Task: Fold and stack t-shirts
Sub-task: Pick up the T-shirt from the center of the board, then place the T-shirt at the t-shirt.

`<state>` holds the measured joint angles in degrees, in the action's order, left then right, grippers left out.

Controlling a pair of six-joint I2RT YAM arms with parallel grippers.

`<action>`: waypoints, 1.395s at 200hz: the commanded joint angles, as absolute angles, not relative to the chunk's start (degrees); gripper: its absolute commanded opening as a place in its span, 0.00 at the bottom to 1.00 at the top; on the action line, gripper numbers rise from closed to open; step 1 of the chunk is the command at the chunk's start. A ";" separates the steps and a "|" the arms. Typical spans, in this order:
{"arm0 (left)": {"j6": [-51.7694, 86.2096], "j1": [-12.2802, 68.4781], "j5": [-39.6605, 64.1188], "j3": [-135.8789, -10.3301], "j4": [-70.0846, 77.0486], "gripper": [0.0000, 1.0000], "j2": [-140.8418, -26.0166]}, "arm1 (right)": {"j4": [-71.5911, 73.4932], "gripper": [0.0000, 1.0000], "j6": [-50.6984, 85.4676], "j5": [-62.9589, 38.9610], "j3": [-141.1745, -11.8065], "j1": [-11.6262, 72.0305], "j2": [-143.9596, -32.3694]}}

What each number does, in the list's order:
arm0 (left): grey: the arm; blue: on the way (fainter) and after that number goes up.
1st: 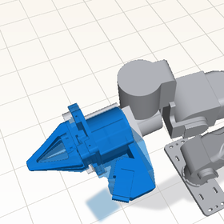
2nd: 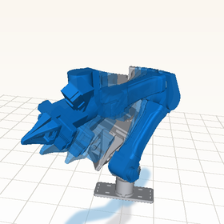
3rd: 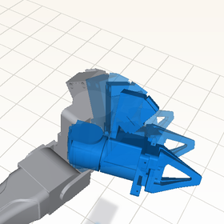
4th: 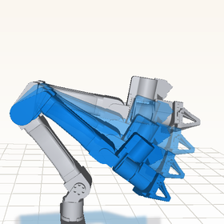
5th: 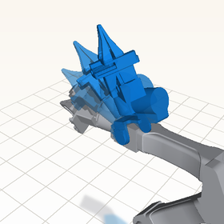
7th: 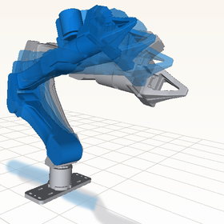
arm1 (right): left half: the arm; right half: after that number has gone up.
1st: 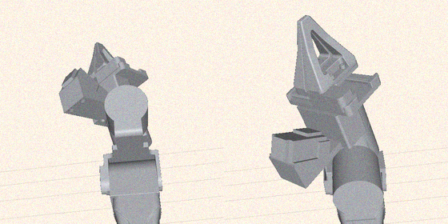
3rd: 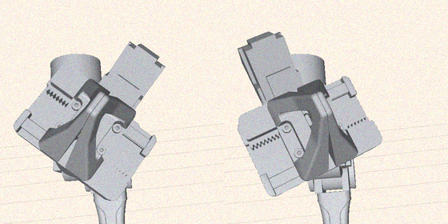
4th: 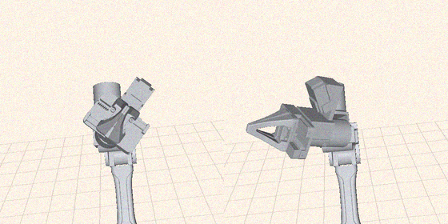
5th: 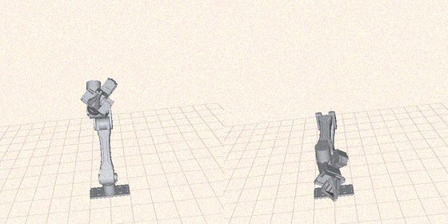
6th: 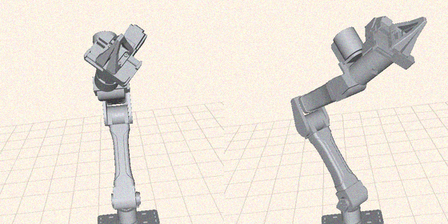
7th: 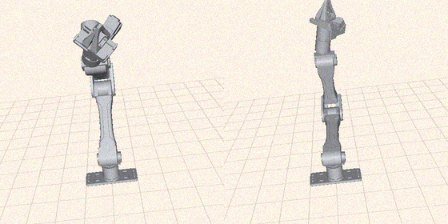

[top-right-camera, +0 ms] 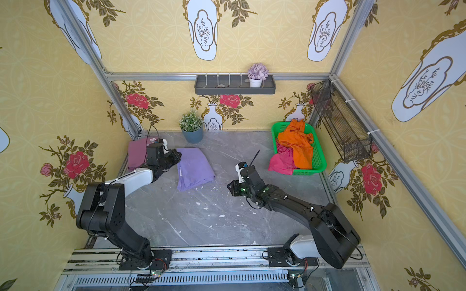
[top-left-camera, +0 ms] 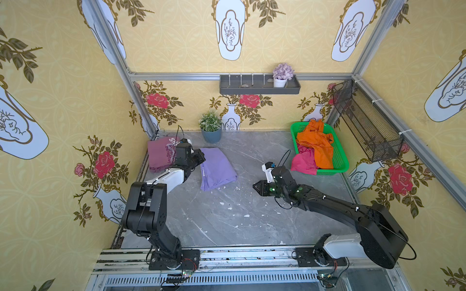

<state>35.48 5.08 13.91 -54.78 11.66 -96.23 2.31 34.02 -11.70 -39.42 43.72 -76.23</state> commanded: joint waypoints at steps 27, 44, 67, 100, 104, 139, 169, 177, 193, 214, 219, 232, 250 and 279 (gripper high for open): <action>32.25 -1.36 15.87 -64.54 6.67 0.00 -102.94 | 2.97 0.27 34.11 -11.86 -37.25 42.89 -74.80; 32.53 -3.04 16.60 -69.34 5.43 0.00 -105.64 | 2.91 0.26 34.12 -12.24 -36.88 42.39 -74.93; 31.96 -4.63 16.42 -77.50 1.52 0.00 -109.58 | 2.80 0.26 34.31 -12.60 -36.24 41.58 -74.39; 31.64 -7.66 17.22 -87.63 -3.26 0.00 -114.26 | 3.59 0.26 34.70 -13.23 -34.60 40.35 -73.43; 31.50 -7.86 17.37 -88.93 -4.06 0.00 -114.93 | 3.55 0.26 34.80 -13.13 -34.46 40.22 -73.48; 31.09 -10.13 17.49 -94.41 -7.84 0.00 -116.86 | 4.22 0.26 35.24 -13.72 -33.66 39.34 -73.83; 30.46 -12.88 18.07 -96.79 -10.23 0.00 -117.59 | 4.79 0.26 35.51 -13.89 -33.29 38.94 -73.79; 30.52 -13.70 18.34 -97.14 -10.77 0.00 -117.92 | 5.08 0.26 35.56 -14.06 -33.26 38.95 -74.08; 30.97 -15.33 18.96 -97.03 -10.73 0.00 -118.12 | 5.41 0.26 35.78 -14.42 -33.40 38.88 -74.56; 31.36 -17.26 19.82 -97.20 -10.72 0.00 -118.80 | 5.44 0.26 35.88 -14.73 -33.27 38.93 -74.29; 31.51 -17.55 19.82 -97.51 -10.88 0.00 -119.10 | 5.38 0.26 35.87 -14.71 -33.23 38.89 -74.25; 31.74 -18.09 20.47 -98.57 -11.12 0.00 -119.99 | 5.42 0.26 35.86 -14.70 -33.20 38.92 -74.10; 31.93 -18.58 20.48 -101.37 -12.57 0.00 -121.49 | 5.42 0.26 35.87 -15.01 -33.27 38.87 -74.37; 31.86 -19.92 21.16 -108.82 -16.45 0.00 -124.40 | 5.67 0.26 36.13 -14.94 -33.00 38.93 -74.57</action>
<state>31.94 -18.79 20.67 -104.29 -14.70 -122.45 3.60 35.97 -14.61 -33.12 38.89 -74.41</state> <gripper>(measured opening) 0.073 0.261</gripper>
